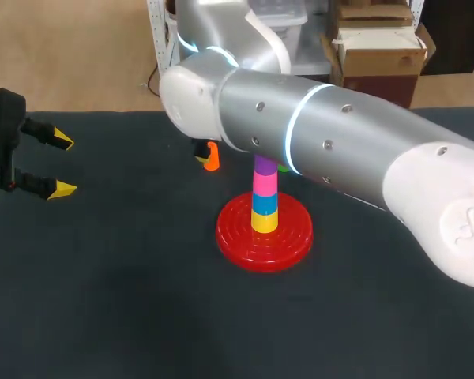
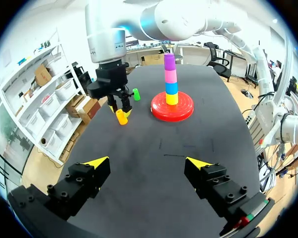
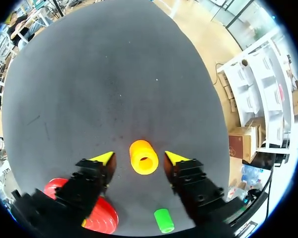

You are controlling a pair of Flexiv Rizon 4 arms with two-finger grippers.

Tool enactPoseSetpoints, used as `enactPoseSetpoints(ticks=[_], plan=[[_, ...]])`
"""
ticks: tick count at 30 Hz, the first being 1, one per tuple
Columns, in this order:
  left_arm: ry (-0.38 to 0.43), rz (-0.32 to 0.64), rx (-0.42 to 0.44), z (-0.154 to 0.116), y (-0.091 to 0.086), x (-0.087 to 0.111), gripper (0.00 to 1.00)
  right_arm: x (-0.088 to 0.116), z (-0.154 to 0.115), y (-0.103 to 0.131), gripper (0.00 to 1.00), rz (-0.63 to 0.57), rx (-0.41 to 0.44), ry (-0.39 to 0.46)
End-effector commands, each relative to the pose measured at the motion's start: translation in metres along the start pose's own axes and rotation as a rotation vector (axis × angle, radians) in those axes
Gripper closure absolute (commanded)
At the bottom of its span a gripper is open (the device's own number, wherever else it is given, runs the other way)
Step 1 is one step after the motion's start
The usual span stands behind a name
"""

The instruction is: Pick up and stack the cylinders on the red base in this order: pink,purple,orange,green

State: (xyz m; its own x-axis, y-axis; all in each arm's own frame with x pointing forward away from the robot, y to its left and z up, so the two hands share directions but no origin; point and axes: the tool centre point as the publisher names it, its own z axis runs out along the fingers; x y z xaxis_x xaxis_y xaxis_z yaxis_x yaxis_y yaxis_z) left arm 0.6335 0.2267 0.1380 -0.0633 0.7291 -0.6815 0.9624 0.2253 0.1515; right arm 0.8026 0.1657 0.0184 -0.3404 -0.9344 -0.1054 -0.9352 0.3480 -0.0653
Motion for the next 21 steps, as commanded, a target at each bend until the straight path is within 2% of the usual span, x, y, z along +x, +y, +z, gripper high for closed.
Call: enactPoseSetpoints(ticks=[1,9,12,16,21], plan=[[-0.003,0.002,-0.004,0.0,-0.001,0.001,0.0,-0.01,-0.001,-0.008,1.0,-0.004,-0.342,0.251],[-0.003,0.002,-0.004,0.0,-0.001,0.001,0.0,-0.011,-0.007,-0.008,1.0,-0.009,-0.333,0.243],[-0.003,0.002,-0.004,0.0,-0.001,0.001,0.0,-0.01,-0.021,-0.008,1.0,-0.011,-0.307,0.229],[-0.003,0.002,-0.004,0.0,-0.001,0.001,0.0,-0.002,-0.068,-0.016,1.0,-0.009,-0.236,0.189],[-0.003,0.002,-0.004,0.0,-0.001,0.001,0.0,0.025,-0.146,-0.019,1.0,0.029,-0.137,0.111]])
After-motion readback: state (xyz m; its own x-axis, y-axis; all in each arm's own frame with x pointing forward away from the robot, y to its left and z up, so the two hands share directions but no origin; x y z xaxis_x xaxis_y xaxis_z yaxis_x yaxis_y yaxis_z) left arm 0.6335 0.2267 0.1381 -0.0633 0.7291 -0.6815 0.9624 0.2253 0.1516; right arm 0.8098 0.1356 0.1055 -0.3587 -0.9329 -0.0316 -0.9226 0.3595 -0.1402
